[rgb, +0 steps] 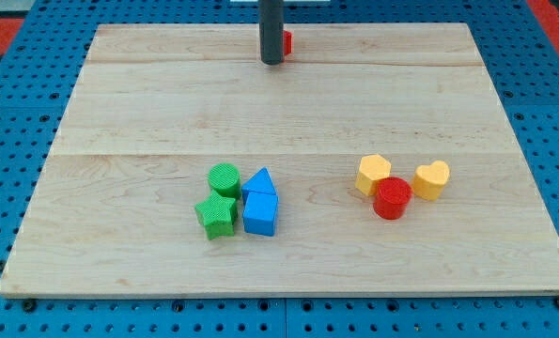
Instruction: Move the green star in between the green circle and cube
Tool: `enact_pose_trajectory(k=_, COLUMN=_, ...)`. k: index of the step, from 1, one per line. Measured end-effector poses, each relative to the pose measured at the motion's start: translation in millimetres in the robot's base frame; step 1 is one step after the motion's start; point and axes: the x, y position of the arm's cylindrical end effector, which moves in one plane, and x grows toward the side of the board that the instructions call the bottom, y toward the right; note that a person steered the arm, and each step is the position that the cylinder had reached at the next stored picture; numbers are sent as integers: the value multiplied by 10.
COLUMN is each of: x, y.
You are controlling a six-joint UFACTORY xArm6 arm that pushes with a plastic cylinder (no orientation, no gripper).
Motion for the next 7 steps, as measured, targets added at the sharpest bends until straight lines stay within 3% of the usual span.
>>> enact_pose_trajectory(k=1, x=619, y=-688)
enact_pose_trajectory(k=2, x=1594, y=-1159)
enact_pose_trajectory(k=4, x=3199, y=-1606)
enact_pose_trajectory(k=5, x=3274, y=-912)
enact_pose_trajectory(k=7, x=2559, y=-803)
